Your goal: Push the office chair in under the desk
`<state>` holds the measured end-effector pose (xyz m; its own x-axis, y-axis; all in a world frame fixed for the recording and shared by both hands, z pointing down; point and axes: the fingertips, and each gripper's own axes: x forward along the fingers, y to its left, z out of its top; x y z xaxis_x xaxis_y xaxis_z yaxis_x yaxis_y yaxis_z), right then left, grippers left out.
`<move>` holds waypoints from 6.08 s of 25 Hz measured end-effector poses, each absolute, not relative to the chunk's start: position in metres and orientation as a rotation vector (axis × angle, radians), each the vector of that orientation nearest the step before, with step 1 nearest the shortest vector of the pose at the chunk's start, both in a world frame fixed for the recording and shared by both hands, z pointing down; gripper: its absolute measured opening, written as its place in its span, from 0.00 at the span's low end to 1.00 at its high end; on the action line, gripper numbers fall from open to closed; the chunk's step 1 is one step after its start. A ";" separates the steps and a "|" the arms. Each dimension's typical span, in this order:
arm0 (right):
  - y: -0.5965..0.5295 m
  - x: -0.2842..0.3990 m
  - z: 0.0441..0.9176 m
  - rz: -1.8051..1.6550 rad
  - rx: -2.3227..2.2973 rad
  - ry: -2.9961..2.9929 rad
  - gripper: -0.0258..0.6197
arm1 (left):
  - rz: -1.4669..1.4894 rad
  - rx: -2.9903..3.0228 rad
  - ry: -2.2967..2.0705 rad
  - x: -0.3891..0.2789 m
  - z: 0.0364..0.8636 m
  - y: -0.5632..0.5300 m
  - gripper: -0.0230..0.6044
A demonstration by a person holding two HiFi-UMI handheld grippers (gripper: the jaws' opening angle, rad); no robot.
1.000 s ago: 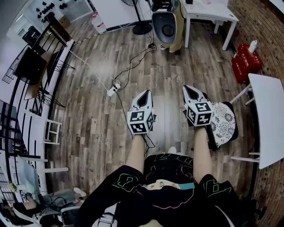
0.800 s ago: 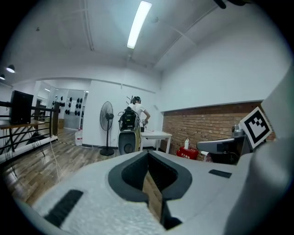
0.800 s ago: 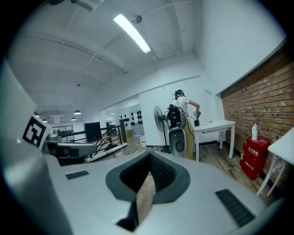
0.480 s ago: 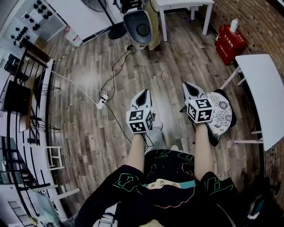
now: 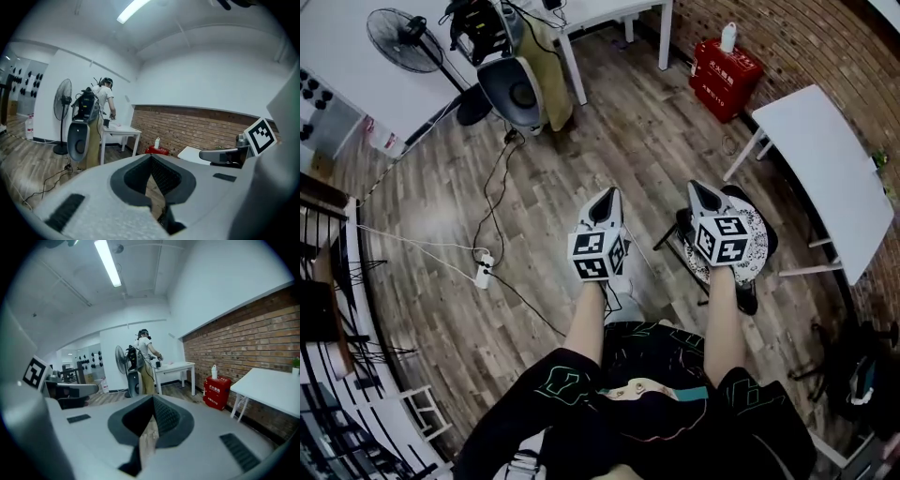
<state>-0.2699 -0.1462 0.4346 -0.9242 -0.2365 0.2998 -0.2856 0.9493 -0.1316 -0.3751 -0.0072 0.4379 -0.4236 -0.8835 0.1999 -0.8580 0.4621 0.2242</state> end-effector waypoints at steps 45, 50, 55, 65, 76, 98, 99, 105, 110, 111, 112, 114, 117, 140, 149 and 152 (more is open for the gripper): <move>-0.121 -0.026 0.585 0.329 0.944 -2.202 0.45 | 0.872 2.654 -0.836 -0.101 0.600 -0.110 0.31; -0.105 -0.020 0.621 0.256 0.687 -1.995 0.63 | 1.163 2.730 -0.678 -0.095 0.621 -0.100 0.36; -0.106 -0.010 0.646 0.236 0.634 -1.907 0.64 | 1.405 2.769 -0.562 -0.086 0.646 -0.106 0.42; -0.123 0.008 0.688 -0.090 0.489 -1.666 0.35 | 1.767 2.825 -0.501 -0.089 0.684 -0.122 0.34; -0.127 0.010 0.699 -0.189 0.421 -1.568 0.26 | 1.835 2.989 -0.404 -0.087 0.697 -0.133 0.25; -0.134 0.003 0.714 -0.236 0.392 -1.570 0.20 | 1.738 2.951 -0.143 -0.086 0.713 -0.131 0.26; -0.134 0.003 0.713 -0.237 0.394 -1.569 0.20 | 1.740 2.948 -0.140 -0.087 0.713 -0.131 0.26; -0.139 0.001 0.714 -0.240 0.391 -1.565 0.20 | 1.743 2.916 -0.105 -0.089 0.716 -0.135 0.28; -0.144 0.000 0.715 -0.238 0.396 -1.556 0.20 | 1.746 2.893 -0.085 -0.092 0.717 -0.139 0.28; -0.145 0.000 0.714 -0.238 0.397 -1.555 0.20 | 1.746 2.889 -0.079 -0.092 0.718 -0.139 0.29; -0.145 -0.001 0.714 -0.238 0.399 -1.554 0.20 | 1.747 2.888 -0.075 -0.093 0.718 -0.140 0.29; -0.148 -0.003 0.714 -0.236 0.406 -1.561 0.20 | 1.750 2.885 -0.072 -0.095 0.718 -0.143 0.29; -0.150 -0.006 0.715 -0.191 0.414 -1.574 0.22 | 1.754 2.876 -0.063 -0.097 0.718 -0.147 0.29; -0.182 -0.017 0.712 -0.140 0.465 -1.569 0.25 | 1.770 2.886 -0.032 -0.109 0.719 -0.182 0.29; -0.196 -0.017 0.712 -0.128 0.457 -1.574 0.25 | 1.770 2.888 -0.023 -0.109 0.718 -0.196 0.29; -0.202 -0.016 0.712 -0.099 0.446 -1.588 0.28 | 1.769 2.889 -0.017 -0.106 0.719 -0.204 0.29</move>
<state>-0.0158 -0.2020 0.7124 -0.0026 -0.3401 0.9404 -0.2212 0.9173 0.3311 -0.1061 -0.2040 0.7185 0.4628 -0.1352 0.8761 0.1187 -0.9700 -0.2124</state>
